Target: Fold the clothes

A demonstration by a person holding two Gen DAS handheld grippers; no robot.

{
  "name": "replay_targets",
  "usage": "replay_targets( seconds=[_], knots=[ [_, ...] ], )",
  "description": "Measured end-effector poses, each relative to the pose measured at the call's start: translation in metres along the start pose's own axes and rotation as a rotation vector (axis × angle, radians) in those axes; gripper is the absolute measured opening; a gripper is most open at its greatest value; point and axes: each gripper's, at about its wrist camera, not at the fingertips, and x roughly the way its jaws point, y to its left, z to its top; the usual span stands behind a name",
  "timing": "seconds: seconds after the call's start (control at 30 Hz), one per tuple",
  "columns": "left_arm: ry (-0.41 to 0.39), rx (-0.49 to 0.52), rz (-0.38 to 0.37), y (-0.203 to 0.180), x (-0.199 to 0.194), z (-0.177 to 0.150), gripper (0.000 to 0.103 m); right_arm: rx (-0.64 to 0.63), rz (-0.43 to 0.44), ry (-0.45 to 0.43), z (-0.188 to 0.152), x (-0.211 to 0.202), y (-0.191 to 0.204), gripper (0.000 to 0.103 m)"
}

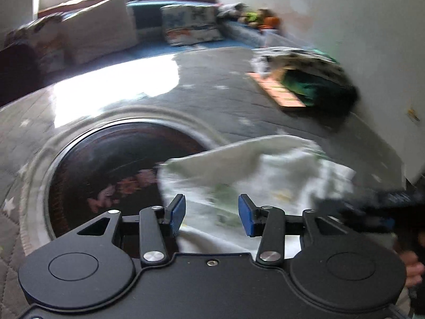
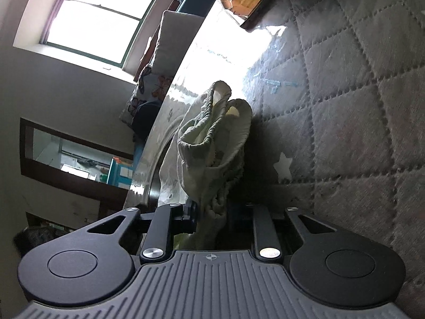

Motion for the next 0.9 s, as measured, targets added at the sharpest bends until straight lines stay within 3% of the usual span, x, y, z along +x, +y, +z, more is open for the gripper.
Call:
replay_targets(
  seconds=[0.33, 0.47, 0.6, 0.7, 0.9],
  knots=[
    [0.050, -0.140, -0.033, 0.022, 0.032, 0.006, 0.047, -0.047, -0.008, 0.007, 0.003, -0.003, 0.002, 0.022],
    [0.059, -0.176, -0.047, 0.028, 0.036, 0.003, 0.035, -0.068, -0.013, 0.008, 0.005, -0.005, 0.004, 0.022],
    [0.059, -0.198, -0.057, 0.030, 0.038, 0.001, 0.013, -0.141, -0.040, 0.000, 0.007, -0.003, 0.019, 0.022],
    [0.047, -0.196, -0.060, 0.028, 0.036, 0.001, 0.006, -0.200, -0.053, -0.007, 0.008, -0.003, 0.027, 0.022],
    [-0.003, -0.204, -0.071, 0.026, 0.025, 0.006, 0.005, -0.289, -0.070, -0.021, 0.013, -0.004, 0.040, 0.022]
  ],
)
